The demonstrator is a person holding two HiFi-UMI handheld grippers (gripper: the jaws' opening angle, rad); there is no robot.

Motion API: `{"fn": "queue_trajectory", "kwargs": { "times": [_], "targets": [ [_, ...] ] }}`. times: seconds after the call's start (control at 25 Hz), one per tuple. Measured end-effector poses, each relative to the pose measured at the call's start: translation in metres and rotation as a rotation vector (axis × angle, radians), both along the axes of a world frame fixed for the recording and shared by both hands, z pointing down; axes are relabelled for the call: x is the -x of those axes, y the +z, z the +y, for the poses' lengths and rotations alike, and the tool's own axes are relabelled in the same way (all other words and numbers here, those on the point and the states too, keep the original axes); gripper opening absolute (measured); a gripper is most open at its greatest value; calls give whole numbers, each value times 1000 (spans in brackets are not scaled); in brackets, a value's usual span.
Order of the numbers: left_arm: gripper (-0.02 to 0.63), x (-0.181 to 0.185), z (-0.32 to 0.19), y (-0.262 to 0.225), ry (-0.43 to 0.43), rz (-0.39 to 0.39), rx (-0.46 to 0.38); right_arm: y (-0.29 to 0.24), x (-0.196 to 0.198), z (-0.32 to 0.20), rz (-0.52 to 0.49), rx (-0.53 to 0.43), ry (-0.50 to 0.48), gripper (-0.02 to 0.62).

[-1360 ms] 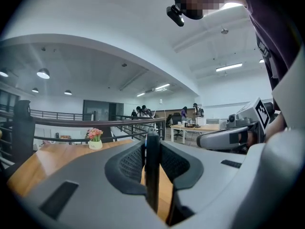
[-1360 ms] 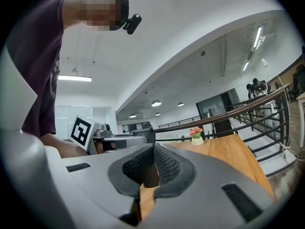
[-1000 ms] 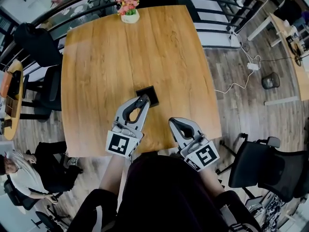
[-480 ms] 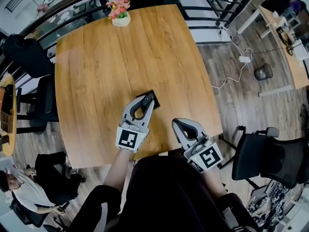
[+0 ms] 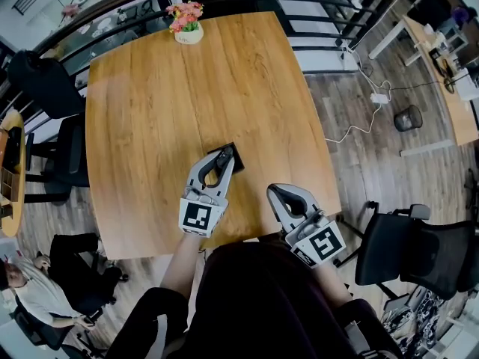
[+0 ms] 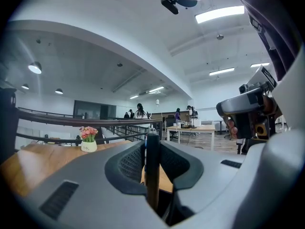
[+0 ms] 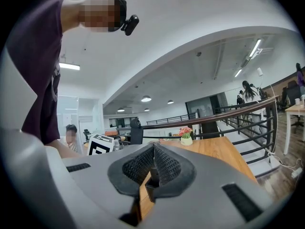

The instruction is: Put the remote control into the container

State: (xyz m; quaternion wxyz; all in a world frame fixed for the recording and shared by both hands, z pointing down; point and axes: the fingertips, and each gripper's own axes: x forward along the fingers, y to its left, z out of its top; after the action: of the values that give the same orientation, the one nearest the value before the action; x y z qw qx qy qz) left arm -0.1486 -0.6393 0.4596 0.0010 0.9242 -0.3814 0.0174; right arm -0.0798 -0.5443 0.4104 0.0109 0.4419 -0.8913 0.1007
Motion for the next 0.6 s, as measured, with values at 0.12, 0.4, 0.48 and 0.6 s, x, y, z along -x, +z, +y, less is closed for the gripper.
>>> {"fn": "queue_trajectory", "kwargs": {
  "times": [0.12,0.4,0.48,0.6],
  "targets": [
    [86,-1,1,5,1,-19,14,2,-4,0,-8,-2,3,18],
    [86,1,5,10,-29,-31,40,4,-6,3,-9,3,-3,18],
    [86,2,7,9,-26,-53,43,4,-6,3,-9,1,-3,18],
    [86,1,6,5,-28,-52,37,3,-5,3,-10,1,-14,18]
  ]
}}
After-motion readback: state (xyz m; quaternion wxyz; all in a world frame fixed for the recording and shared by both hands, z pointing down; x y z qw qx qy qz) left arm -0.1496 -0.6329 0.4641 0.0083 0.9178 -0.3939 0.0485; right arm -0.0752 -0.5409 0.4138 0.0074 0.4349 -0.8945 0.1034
